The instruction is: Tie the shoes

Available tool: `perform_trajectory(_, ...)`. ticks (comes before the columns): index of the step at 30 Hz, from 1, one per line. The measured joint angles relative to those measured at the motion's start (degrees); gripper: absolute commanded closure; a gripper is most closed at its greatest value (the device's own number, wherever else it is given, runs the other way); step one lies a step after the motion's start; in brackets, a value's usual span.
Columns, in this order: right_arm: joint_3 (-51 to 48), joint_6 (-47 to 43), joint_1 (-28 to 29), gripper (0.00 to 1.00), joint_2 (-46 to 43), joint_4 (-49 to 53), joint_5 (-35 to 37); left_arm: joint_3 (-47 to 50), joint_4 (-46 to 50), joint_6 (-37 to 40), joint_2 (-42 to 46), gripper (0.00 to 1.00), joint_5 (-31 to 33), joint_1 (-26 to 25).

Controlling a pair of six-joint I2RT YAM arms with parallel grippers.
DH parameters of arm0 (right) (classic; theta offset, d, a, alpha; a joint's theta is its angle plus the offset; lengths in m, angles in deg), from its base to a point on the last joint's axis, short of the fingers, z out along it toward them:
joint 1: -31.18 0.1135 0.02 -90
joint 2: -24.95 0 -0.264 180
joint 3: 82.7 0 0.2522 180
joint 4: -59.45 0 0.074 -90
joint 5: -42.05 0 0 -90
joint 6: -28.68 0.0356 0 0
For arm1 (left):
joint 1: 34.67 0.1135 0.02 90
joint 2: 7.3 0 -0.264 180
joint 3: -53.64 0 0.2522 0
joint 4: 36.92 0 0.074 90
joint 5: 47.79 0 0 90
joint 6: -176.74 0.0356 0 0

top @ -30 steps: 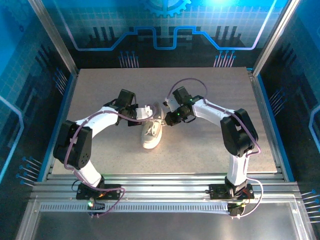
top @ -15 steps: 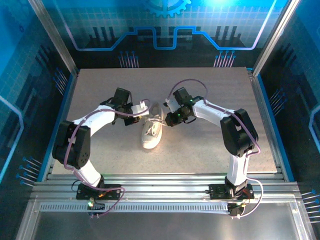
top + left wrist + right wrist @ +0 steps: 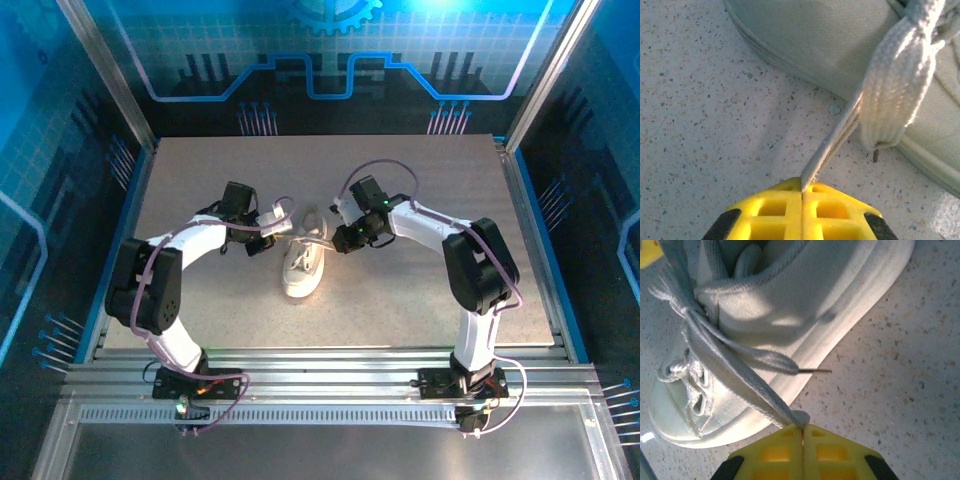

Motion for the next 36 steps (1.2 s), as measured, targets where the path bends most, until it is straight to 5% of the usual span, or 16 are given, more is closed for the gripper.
perform_trajectory(29, 0.55, -5.97, -0.48, 1.00, -8.15, 10.08, 6.69, 0.00, -0.46, -0.76, -0.26, 1.00, 0.68, 0.59)
perform_trajectory(33, -0.48, -4.17, -0.48, 0.72, -9.51, 7.04, 4.79, 0.00, -0.46, -1.11, -0.26, 1.00, 1.16, -0.07)
perform_trajectory(36, -1.92, -1.90, -0.48, 0.62, -10.47, 3.13, 1.68, 0.00, -0.46, -1.09, -0.20, 1.00, 1.60, -0.85)
